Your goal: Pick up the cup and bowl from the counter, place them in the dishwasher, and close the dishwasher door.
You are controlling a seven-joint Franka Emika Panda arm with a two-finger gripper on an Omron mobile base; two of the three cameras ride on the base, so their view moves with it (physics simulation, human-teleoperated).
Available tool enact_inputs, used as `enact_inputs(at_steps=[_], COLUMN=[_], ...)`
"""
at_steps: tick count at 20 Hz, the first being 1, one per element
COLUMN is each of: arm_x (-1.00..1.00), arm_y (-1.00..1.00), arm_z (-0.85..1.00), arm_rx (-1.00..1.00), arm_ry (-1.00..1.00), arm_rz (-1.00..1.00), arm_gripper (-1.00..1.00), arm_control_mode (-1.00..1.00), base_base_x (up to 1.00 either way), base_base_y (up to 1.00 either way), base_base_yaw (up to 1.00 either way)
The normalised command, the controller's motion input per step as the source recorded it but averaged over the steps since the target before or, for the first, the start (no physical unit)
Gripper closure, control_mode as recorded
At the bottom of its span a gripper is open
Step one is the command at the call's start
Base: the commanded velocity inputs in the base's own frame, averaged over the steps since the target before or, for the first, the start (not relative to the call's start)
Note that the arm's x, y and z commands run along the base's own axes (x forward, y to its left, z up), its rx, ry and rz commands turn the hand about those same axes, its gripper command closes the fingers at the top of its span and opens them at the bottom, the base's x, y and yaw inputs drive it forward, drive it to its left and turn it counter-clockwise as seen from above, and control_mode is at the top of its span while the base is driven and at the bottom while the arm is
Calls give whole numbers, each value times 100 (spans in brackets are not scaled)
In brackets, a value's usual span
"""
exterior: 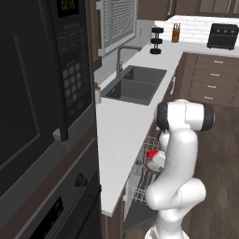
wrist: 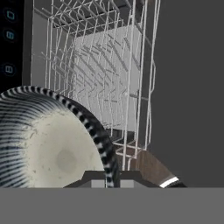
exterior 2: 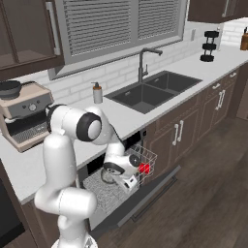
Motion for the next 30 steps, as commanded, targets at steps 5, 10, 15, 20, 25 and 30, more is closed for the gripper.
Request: enact_inputs(at_steps=[5,10,15,20,25,30], arm_x=[40,39,29,21,28,29], arm_y=[6,16,13,0,2,10], arm_z=[-27,-33,-44,-49,-37,-16], arm_rx=[2,0,0,0,0,0], arm_ry=[1,4,6,4,3,1], arm_rz=[0,0,0,0,0,1], arm_gripper=[100,100,100,100,100,100], arm_control_mode=[-100,-100,-100,-100,-100,-100], base_base_x=[0,0,0,0,0,0], base_base_y=[0,0,0,0,0,0], base_base_yaw=[0,0,0,0,0,0])
